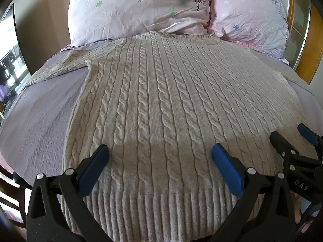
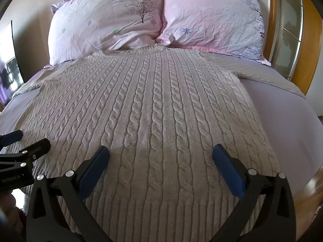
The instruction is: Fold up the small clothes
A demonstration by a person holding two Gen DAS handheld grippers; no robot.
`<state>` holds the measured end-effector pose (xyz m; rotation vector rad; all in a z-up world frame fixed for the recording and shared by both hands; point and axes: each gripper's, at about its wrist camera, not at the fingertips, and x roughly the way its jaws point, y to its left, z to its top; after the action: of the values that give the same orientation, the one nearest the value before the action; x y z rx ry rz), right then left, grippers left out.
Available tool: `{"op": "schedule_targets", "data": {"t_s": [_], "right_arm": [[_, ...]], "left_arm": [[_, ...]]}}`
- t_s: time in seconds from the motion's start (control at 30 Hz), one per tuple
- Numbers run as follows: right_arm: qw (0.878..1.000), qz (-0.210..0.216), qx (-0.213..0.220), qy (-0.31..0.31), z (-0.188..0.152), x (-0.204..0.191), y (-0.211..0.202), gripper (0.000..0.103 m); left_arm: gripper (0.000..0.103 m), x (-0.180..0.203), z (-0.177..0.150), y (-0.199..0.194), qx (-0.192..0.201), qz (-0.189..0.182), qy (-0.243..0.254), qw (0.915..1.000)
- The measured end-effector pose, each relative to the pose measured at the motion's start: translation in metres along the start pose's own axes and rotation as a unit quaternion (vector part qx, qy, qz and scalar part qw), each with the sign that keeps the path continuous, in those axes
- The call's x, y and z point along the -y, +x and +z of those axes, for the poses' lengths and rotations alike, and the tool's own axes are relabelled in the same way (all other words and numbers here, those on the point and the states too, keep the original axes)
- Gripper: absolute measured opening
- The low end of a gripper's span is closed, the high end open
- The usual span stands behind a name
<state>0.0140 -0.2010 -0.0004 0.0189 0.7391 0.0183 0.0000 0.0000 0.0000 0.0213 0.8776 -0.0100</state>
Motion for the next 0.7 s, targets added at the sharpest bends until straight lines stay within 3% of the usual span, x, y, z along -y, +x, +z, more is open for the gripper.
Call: {"op": "schedule_targets", "data": {"t_s": [0.7], "right_arm": [[1.0,0.0,0.003,0.0,0.0,0.0001,-0.0003,0.102]], "left_arm": [[0.101,0.0,0.0002,-0.0001,0.003,0.0,0.0,1.0]]}}
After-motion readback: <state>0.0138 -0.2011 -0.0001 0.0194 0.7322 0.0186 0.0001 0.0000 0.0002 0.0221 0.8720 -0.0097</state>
